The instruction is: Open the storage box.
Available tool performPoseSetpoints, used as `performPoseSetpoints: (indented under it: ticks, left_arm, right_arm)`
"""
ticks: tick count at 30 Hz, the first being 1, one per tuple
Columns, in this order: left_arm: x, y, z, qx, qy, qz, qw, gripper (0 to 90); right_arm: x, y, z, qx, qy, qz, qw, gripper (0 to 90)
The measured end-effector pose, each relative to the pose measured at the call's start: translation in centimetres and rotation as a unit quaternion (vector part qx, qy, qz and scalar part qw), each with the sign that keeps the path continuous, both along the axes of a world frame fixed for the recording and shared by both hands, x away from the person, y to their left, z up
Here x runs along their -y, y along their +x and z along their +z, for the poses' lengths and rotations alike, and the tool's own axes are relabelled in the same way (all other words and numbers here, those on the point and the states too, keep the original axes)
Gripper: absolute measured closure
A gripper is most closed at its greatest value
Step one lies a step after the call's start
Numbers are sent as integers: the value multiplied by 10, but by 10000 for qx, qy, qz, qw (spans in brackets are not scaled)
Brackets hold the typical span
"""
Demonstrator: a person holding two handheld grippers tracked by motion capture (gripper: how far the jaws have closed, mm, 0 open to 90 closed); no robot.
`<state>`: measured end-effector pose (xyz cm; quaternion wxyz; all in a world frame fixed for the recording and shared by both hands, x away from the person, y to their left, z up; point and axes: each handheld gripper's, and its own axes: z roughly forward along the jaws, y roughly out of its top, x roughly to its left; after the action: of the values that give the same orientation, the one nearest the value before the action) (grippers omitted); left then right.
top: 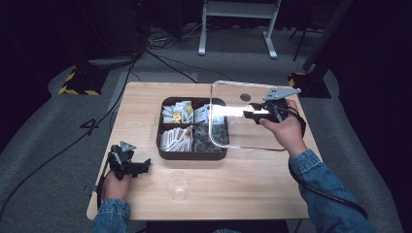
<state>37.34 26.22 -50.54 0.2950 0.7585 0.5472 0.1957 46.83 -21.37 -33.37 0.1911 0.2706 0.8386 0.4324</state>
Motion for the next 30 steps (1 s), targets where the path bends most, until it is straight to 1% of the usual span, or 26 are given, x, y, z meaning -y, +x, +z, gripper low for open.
performPoseSetpoints:
  ticks: [4,9,15,17,18,20,22,26,28,30]
  left_arm:
    - [0,0,0,0,-1,0,10000,1]
    - [0,0,0,1,-1,0,10000,1]
    - [0,1,0,9,-1,-31,10000,0]
    - [-1,1,0,11,-2,-39,10000,1]
    - [-1,1,0,7,-8,-39,10000,1]
    - [-1,1,0,8,-8,-39,10000,0]
    - [-1,1,0,7,-8,-40,10000,0]
    - [-1,1,0,6,-8,-42,10000,0]
    - [-1,1,0,6,-8,-41,10000,0]
    - [-1,1,0,5,-7,-42,10000,0]
  right_arm:
    - [14,-2,-1,-22,37,-63,10000,589]
    - [34,-4,-8,-139,48,-141,9998,588]
    - [56,-3,-16,-203,7,-292,9994,589]
    - [63,-2,-20,-215,-42,-300,9993,589]
    - [66,-1,-23,-239,-55,-280,9993,588]
    - [74,1,-30,-256,8,-266,9993,588]
    - [83,2,-39,-255,99,-365,9990,589]
    - [96,3,-52,-253,125,-543,9981,588]
    - [102,4,-56,-283,192,-598,9976,589]
    - [107,6,-61,-337,174,-645,9972,589]
